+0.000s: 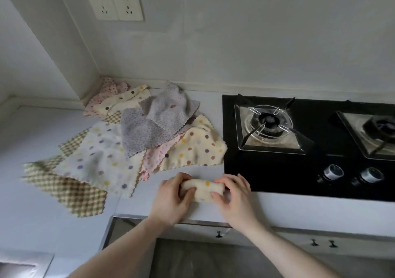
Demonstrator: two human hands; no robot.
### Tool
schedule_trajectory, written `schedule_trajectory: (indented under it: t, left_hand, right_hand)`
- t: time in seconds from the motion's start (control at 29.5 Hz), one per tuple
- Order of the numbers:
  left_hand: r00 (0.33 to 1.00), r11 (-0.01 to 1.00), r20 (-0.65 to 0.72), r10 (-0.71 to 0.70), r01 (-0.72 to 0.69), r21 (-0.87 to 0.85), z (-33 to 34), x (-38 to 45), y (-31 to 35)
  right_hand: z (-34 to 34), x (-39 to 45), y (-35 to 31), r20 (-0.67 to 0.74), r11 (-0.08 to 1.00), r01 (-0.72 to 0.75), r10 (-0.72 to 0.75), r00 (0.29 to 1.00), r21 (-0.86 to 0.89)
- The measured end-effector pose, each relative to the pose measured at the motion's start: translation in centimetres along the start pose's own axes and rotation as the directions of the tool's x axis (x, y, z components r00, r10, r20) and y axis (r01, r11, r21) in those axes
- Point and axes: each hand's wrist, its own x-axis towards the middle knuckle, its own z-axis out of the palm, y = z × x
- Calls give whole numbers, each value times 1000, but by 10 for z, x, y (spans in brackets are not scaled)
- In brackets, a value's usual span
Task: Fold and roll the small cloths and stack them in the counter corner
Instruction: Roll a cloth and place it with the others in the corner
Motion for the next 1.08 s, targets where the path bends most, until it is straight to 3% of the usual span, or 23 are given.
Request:
schedule_trajectory:
  t: [0.17, 0.3, 0.47, 0.68, 0.91, 1.08]
  left_hand:
    - [940, 964, 233, -250, 265, -33, -22, -18, 38]
    - [924, 923, 241, -295, 341, -177, -65, -43, 76]
    - [935, 922, 311, -173, 265, -283, -106, -48, 151]
    - [898, 929, 440, 3, 161, -334, -97, -25, 235]
    - [853, 939, 496, 162, 22, -343, -52, 10, 337]
    - [793, 950, 538, 285, -158, -270, 15, 24, 416]
  right_hand:
    - [-37, -6, -54, 234, 977, -211, 200, 951, 22]
    - [-86, -37, -99, 232, 943, -307, 272, 934, 130]
    - [-150, -78, -122, 109, 842, -424, 412, 905, 333]
    - [-221, -95, -108, 32, 750, -489, 532, 846, 446]
    - [-316, -120, -70, -134, 705, -477, 622, 772, 524]
    - [-380, -147, -8, -224, 696, -489, 668, 710, 526]
